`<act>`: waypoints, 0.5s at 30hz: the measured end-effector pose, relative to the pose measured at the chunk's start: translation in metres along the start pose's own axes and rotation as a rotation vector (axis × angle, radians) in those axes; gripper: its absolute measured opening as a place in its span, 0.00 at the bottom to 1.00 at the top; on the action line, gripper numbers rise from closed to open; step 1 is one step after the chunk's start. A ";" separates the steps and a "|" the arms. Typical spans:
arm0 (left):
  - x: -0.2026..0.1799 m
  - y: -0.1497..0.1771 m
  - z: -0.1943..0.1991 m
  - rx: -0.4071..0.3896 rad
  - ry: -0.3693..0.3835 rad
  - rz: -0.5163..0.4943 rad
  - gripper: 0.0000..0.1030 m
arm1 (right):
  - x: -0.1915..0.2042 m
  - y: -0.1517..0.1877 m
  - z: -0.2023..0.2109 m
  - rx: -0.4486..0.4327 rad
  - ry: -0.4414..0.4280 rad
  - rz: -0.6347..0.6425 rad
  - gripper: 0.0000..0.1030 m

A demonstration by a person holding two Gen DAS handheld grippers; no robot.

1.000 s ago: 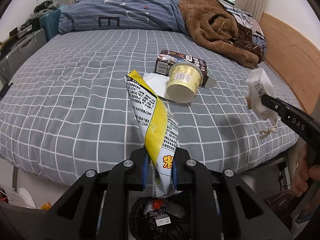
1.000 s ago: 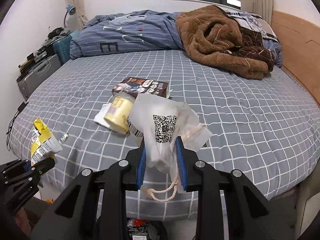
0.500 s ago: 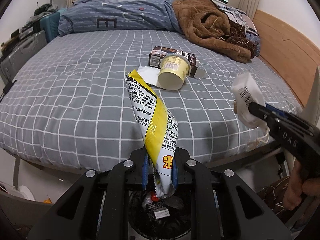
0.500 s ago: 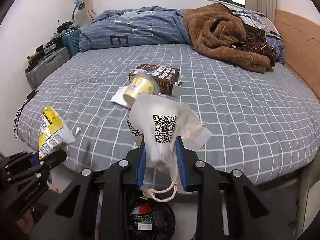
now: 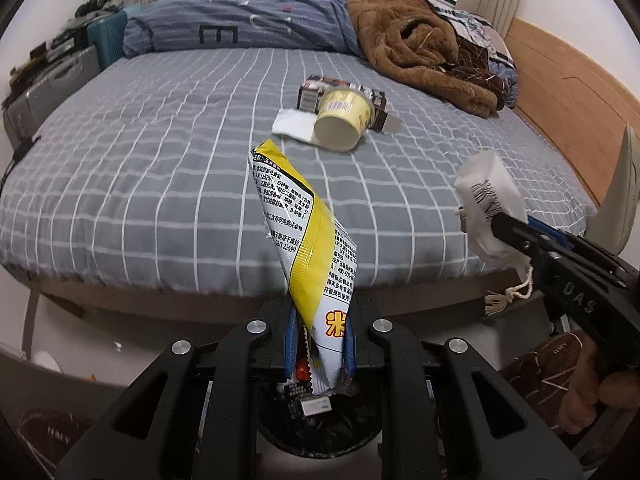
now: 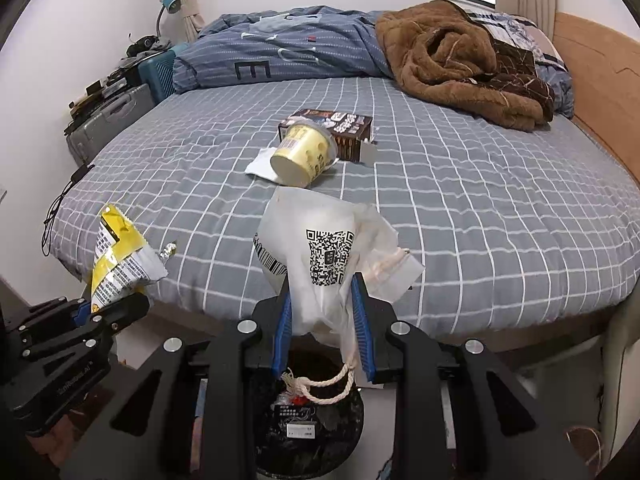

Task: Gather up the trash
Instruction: 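Lift the white bag and yellow wrapper and carry them over the bin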

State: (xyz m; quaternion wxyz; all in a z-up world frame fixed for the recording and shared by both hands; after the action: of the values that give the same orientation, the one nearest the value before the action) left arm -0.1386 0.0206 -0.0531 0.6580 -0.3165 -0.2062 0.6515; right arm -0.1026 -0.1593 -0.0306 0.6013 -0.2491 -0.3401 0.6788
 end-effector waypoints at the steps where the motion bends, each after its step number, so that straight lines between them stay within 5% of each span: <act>1: 0.001 0.004 0.000 0.006 -0.002 -0.002 0.16 | 0.000 0.002 0.001 0.002 -0.001 -0.004 0.26; 15: 0.004 0.045 -0.010 0.077 0.005 0.000 0.16 | -0.004 0.059 -0.009 0.116 -0.003 -0.015 0.26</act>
State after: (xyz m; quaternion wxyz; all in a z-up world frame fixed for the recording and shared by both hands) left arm -0.1637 0.0209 -0.0916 0.6702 -0.2926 -0.1794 0.6580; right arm -0.1337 -0.1644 -0.0817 0.6194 -0.2103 -0.3031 0.6930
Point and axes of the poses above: each gripper's, at about its wrist camera, not at the fingertips, and z roughly against the way its jaws point, x to its left, y to its underside, the point moved 3 cm from there along -z, roughly the way its jaws point, and after that the axes turned 7 degrees about -x, right-handed, at the moved point
